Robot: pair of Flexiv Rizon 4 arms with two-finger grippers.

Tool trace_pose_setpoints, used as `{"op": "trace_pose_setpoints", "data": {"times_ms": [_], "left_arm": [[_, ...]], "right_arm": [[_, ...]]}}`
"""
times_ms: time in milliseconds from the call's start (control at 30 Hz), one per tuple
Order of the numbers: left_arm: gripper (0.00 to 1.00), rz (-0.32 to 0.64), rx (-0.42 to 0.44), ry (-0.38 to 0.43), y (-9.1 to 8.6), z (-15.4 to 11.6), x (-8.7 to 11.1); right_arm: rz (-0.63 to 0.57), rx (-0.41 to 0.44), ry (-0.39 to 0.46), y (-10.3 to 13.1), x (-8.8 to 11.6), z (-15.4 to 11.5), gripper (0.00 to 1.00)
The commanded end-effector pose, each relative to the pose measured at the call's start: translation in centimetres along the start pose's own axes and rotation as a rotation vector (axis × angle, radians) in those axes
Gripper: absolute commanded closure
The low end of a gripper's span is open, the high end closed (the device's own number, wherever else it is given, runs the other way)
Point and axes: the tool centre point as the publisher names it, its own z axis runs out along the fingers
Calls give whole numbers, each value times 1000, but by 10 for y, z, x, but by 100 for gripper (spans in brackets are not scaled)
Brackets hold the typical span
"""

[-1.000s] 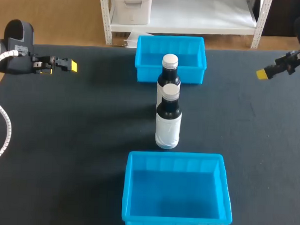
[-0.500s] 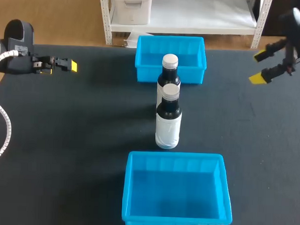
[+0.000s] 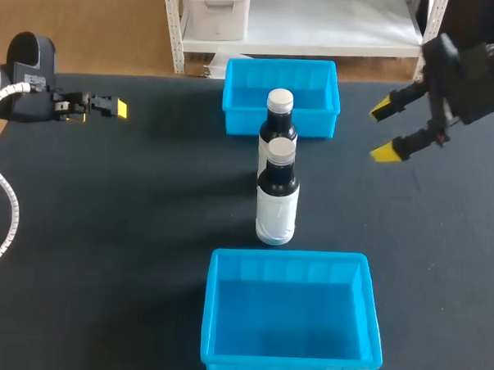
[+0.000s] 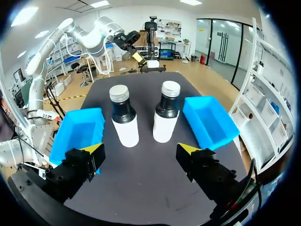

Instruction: Pick up the bottle, and place it in the far bin if it is heavy, or in the near bin if it is light.

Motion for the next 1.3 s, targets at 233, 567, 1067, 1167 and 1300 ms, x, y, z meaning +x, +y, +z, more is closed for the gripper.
{"op": "trace_pose_setpoints", "data": {"times_ms": [233, 567, 1067, 1167, 1300], "left_arm": [[0, 0, 0, 0, 0, 0, 0], [0, 0, 0, 0, 0, 0, 0], [0, 0, 0, 0, 0, 0, 0], [0, 0, 0, 0, 0, 0, 0], [0, 0, 0, 0, 0, 0, 0]], "right_arm": [[-50, -28, -26, 22, -19, 50, 0], [-92, -98, -27, 28, -31, 83, 0], [-77, -139, -50, 34, -43, 116, 0], [-68, -139, -53, 34, -45, 120, 0], [-63, -139, -56, 34, -47, 123, 0]]}}
